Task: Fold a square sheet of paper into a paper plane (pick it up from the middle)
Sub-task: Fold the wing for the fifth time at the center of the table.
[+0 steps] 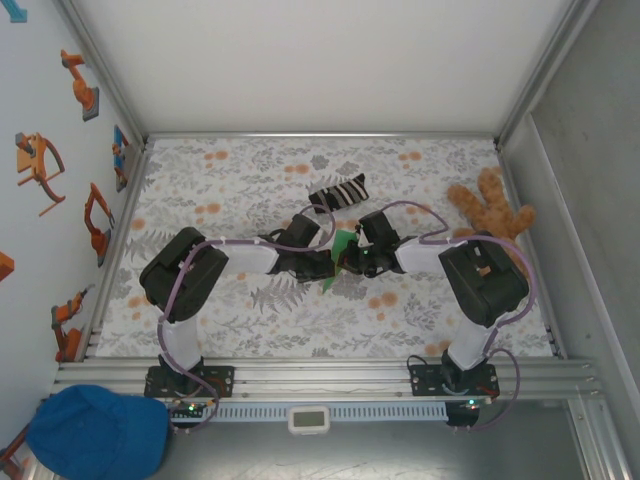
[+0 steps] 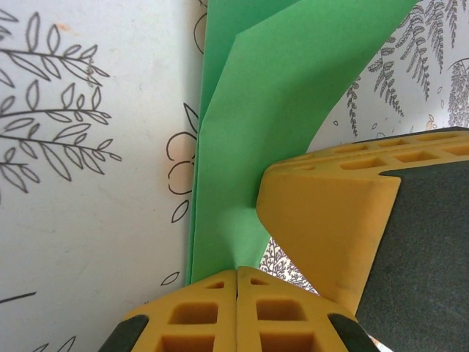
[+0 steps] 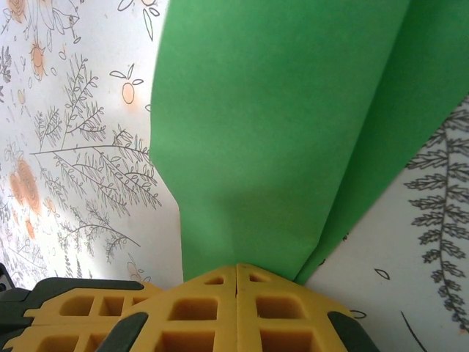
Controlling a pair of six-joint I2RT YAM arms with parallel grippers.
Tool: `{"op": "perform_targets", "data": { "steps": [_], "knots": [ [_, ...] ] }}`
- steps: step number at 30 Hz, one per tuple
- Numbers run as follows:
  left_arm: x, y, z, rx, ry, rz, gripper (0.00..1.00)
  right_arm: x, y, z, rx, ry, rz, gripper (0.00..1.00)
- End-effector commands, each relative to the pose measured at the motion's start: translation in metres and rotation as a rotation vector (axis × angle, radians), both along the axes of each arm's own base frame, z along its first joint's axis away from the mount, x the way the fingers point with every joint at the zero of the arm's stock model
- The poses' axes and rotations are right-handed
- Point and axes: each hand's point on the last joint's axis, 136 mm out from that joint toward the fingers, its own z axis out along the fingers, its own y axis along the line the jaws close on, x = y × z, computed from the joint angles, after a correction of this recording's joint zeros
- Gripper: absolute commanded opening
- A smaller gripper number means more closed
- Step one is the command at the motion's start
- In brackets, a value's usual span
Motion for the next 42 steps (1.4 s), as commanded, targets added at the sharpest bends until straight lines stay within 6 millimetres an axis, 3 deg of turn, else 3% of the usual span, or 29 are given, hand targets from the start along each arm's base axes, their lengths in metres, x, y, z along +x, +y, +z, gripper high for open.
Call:
{"op": "perform_targets", "data": {
  "steps": [1,5,9,15,23,34,42],
  "knots": [
    [-0.03,0.023,-0.039,0.161,0.085,-0.043,0.04,0.008,0.006,0.016,0.04,-0.061,0.019,0.05],
    [-0.034,0.032,-0.045,0.192,0.1,-0.032,0.04,0.012,0.008,0.031,0.04,-0.131,0.076,0.05],
    [-0.033,0.03,-0.044,0.19,0.096,-0.03,0.03,0.011,0.001,0.02,-0.014,-0.13,0.11,0.05],
    [-0.034,0.031,-0.045,0.194,0.104,-0.031,0.02,0.035,-0.008,0.031,-0.063,-0.171,0.122,0.05],
    [-0.033,0.03,-0.044,0.189,0.106,-0.024,0.02,0.043,-0.012,0.018,-0.096,-0.15,0.105,0.04],
    [-0.036,0.034,-0.048,0.2,0.121,-0.019,0.02,0.057,-0.038,0.006,-0.158,-0.12,0.027,0.04],
    [-0.037,0.035,-0.049,0.202,0.125,-0.011,0.02,0.056,-0.046,-0.006,-0.181,-0.092,0.016,0.04]
  ]
}}
